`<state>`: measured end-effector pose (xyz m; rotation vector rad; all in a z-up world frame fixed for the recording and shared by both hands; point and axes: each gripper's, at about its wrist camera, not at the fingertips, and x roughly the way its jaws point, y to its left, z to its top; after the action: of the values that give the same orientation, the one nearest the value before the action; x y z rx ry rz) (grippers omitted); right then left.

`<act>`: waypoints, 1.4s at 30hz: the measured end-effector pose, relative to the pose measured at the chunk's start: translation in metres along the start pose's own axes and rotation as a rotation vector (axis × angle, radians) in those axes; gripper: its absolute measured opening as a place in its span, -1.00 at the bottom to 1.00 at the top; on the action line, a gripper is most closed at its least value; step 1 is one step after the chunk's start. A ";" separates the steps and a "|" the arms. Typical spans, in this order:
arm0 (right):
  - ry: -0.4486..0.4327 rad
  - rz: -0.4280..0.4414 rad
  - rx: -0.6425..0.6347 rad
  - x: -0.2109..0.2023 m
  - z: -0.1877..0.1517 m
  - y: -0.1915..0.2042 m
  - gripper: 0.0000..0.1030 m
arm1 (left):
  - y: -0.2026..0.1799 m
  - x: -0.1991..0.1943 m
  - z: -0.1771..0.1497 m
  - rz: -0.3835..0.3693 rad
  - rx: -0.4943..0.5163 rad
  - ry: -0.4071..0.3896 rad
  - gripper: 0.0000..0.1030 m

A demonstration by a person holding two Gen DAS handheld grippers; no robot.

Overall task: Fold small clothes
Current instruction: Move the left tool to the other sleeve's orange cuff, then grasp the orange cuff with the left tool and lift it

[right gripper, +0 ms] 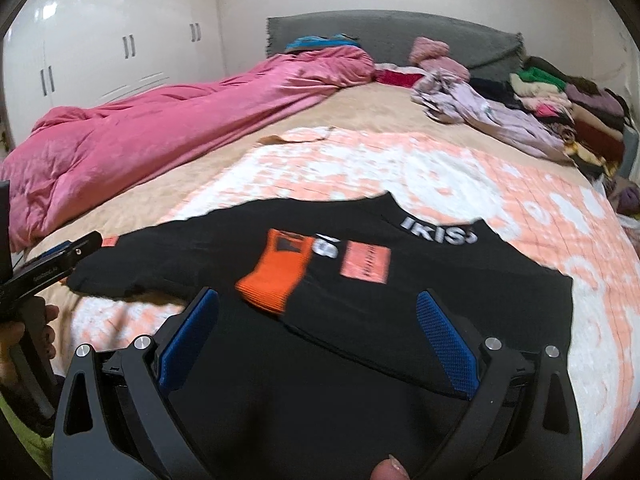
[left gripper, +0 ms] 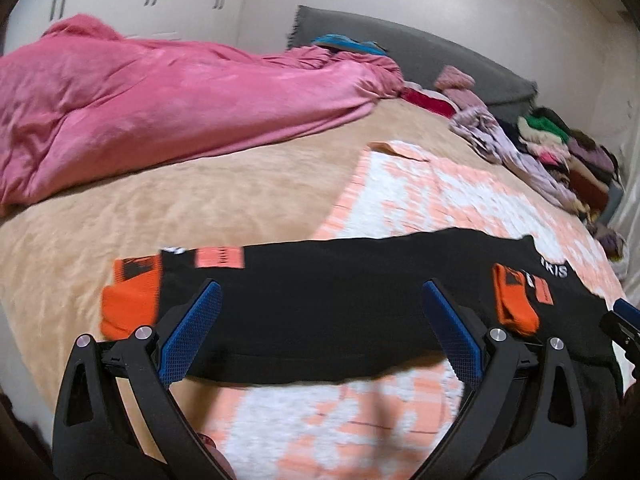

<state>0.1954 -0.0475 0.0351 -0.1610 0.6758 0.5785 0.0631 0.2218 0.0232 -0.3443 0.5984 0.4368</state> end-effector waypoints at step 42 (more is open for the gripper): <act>0.112 0.260 -0.300 0.090 0.009 0.197 0.91 | 0.145 0.013 -0.017 0.054 -0.456 0.115 -0.06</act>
<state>0.1476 0.1603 -0.0067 -0.3912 0.7210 0.9254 -0.0055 0.3419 -0.0246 -0.7936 0.6183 0.6084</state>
